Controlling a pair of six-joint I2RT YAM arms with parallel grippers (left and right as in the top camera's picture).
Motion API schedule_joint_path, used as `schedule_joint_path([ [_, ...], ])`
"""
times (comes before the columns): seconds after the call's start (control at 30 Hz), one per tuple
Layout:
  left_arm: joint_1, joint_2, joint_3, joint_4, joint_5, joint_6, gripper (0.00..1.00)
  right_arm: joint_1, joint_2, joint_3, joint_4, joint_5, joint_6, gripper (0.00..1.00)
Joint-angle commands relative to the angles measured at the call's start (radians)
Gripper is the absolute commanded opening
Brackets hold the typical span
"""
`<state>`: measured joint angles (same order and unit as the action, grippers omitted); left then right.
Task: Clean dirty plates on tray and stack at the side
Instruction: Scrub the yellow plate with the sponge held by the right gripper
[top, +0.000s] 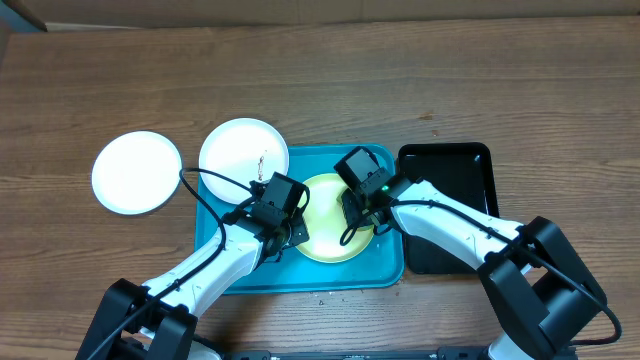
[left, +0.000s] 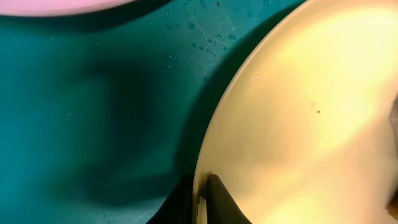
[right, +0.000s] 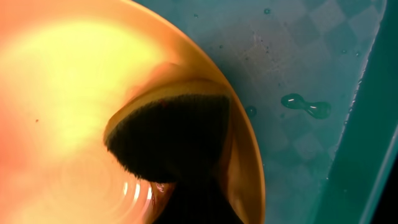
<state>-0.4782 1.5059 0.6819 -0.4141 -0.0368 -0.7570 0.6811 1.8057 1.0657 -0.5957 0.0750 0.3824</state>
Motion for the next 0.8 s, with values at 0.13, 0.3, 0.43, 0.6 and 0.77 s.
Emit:
schedule_joint_path([
  [0.13, -0.002, 0.011, -0.006, 0.000, 0.003, -0.006, 0.10, -0.002, 0.004, -0.086, 0.048, -0.082, 0.068, 0.04],
  [0.3, -0.002, 0.011, -0.006, 0.000, 0.000, -0.006, 0.09, -0.002, 0.004, -0.089, 0.046, -0.173, 0.102, 0.04],
  [0.43, -0.002, 0.011, -0.006, 0.000, -0.004, -0.006, 0.08, -0.002, 0.004, -0.097, 0.046, -0.219, 0.147, 0.04],
  [0.6, -0.002, 0.011, -0.006, 0.000, -0.005, -0.006, 0.08, -0.002, 0.004, -0.097, 0.059, -0.280, 0.146, 0.04],
  [0.77, -0.002, 0.011, -0.006, 0.000, -0.005, -0.006, 0.08, -0.001, 0.004, -0.097, 0.076, -0.310, 0.171, 0.04],
])
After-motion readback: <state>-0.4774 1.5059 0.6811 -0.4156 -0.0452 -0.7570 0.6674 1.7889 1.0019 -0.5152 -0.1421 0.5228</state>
